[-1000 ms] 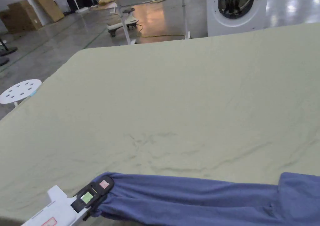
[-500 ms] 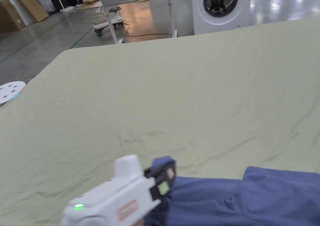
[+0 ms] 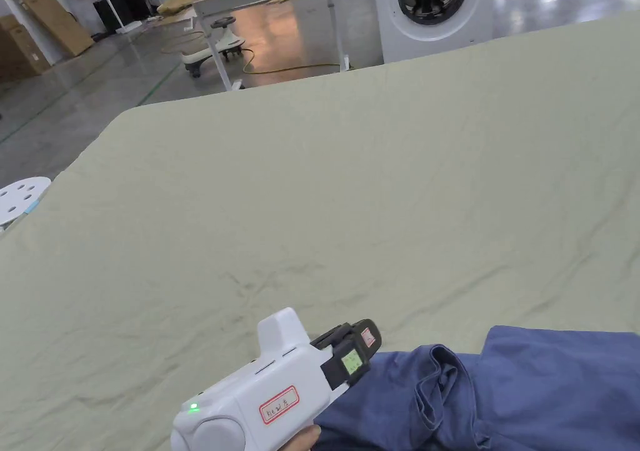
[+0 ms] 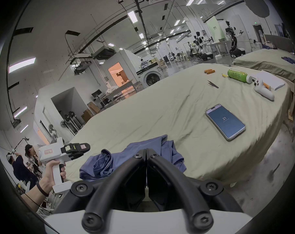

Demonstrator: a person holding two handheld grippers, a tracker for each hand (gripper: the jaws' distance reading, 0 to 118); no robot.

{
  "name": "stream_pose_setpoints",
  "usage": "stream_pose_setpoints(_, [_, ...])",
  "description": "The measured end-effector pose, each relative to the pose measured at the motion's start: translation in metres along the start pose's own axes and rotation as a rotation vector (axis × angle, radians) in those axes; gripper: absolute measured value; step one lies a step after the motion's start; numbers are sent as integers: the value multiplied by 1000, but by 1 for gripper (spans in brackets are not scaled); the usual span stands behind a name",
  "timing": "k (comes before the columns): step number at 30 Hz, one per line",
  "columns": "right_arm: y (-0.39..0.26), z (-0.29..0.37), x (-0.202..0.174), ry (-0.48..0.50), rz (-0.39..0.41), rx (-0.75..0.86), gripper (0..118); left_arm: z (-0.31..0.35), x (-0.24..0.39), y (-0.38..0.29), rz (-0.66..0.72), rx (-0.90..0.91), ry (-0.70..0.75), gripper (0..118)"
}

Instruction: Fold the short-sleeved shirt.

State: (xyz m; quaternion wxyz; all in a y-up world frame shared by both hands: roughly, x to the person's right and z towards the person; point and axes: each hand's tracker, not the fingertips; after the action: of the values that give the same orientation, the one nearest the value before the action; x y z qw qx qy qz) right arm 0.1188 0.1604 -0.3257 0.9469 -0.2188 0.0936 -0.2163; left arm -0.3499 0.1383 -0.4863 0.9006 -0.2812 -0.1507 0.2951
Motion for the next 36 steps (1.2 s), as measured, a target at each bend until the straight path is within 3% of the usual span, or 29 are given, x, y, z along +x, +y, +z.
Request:
stream_pose_setpoints(6, [3,-2,-14,-8,46,-23,0,-53,0,-48,31,-252,-117,0])
stream_pose_setpoints(8, [3,-1,-19,-20,77,-27,0,-75,16,-68,-38,-324,-42,0])
stream_pose_setpoints(14, [2,-2,-23,-17,93,-39,0,-65,13,-50,-6,-283,-66,3])
stream_pose_setpoints(16, [0,-5,-24,-17,88,-47,0,-39,6,-35,-68,-215,-57,29])
stream_pose_setpoints(17, [0,-5,-24,-17,88,-48,0,-27,-1,-28,-73,-194,-57,58])
stream_pose_setpoints(18, [0,-5,-24,-15,88,-47,0,-10,-11,-19,-60,-161,-54,74])
stream_pose_setpoints(19, [0,-6,-24,-8,87,-50,0,5,-20,-12,-36,-124,-35,81])
stream_pose_setpoints(21, [0,-7,-22,0,88,-55,0,29,-44,1,18,-64,42,82])
stream_pose_setpoints(23, [-1,-10,-22,3,92,-64,0,39,-77,6,154,-18,109,82])
stream_pose_setpoints(27, [-2,-10,-24,6,86,-69,0,26,-110,-3,320,-74,41,81])
stream_pose_setpoints(28, [-2,-9,-25,6,82,-68,0,19,-112,-9,348,-88,27,75])
stream_pose_setpoints(31, [-2,-5,-27,-3,90,-66,0,4,-120,-23,440,-80,-64,32])
stream_pose_setpoints(34, [-1,-4,-27,-8,86,-63,0,-1,-129,-33,499,-64,-55,14])
stream_pose_setpoints(36, [0,-4,-27,-10,79,-63,0,7,-127,-33,528,-43,-78,9])
